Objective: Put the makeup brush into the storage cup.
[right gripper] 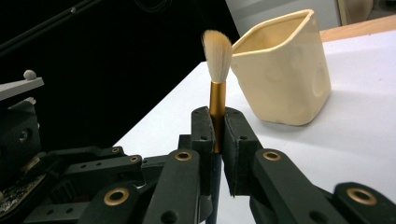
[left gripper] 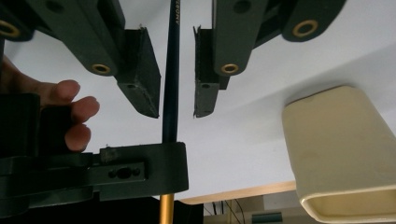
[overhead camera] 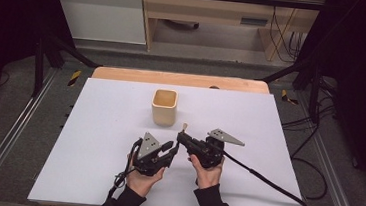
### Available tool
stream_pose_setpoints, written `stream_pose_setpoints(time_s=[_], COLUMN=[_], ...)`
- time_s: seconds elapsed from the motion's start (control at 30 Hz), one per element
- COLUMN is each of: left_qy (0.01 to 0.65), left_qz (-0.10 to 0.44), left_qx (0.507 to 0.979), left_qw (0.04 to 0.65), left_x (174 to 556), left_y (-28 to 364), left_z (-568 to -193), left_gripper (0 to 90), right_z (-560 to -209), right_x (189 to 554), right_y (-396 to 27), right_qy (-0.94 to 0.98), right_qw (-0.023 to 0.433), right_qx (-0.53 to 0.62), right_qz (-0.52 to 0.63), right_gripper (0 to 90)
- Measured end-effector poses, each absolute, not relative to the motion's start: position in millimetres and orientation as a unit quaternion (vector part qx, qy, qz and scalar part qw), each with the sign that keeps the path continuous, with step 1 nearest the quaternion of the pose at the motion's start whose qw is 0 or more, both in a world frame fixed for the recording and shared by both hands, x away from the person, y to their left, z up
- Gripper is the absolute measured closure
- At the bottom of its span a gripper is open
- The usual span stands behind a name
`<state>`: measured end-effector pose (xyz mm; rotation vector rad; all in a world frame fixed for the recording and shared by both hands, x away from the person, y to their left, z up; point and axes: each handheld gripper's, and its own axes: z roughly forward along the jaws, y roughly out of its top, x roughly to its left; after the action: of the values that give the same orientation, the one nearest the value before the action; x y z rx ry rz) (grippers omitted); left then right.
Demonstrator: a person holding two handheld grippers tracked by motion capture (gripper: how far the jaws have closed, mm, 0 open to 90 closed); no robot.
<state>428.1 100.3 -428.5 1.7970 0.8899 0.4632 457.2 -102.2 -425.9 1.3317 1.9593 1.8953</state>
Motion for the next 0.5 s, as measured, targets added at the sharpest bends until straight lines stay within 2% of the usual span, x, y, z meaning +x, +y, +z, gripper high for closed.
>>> stream_pose_setpoints(time_s=[0.17, 0.5], left_qy=[0.367, 0.365], left_qz=[0.189, 0.185], left_qx=[0.761, 0.769], left_qw=[0.501, 0.492], left_x=[432.3, 437.9], left_y=[95.6, 86.2], left_z=[-426.3, -425.6], left_gripper=[69.4, 78.2], right_z=[-425.9, -425.5], right_x=[457.0, 455.4], right_y=[-102.2, -103.3], right_qy=[0.651, 0.661], right_qw=[0.062, 0.071], right_qx=[0.432, 0.413], right_qz=[0.621, 0.623], right_gripper=[83.8, 83.8])
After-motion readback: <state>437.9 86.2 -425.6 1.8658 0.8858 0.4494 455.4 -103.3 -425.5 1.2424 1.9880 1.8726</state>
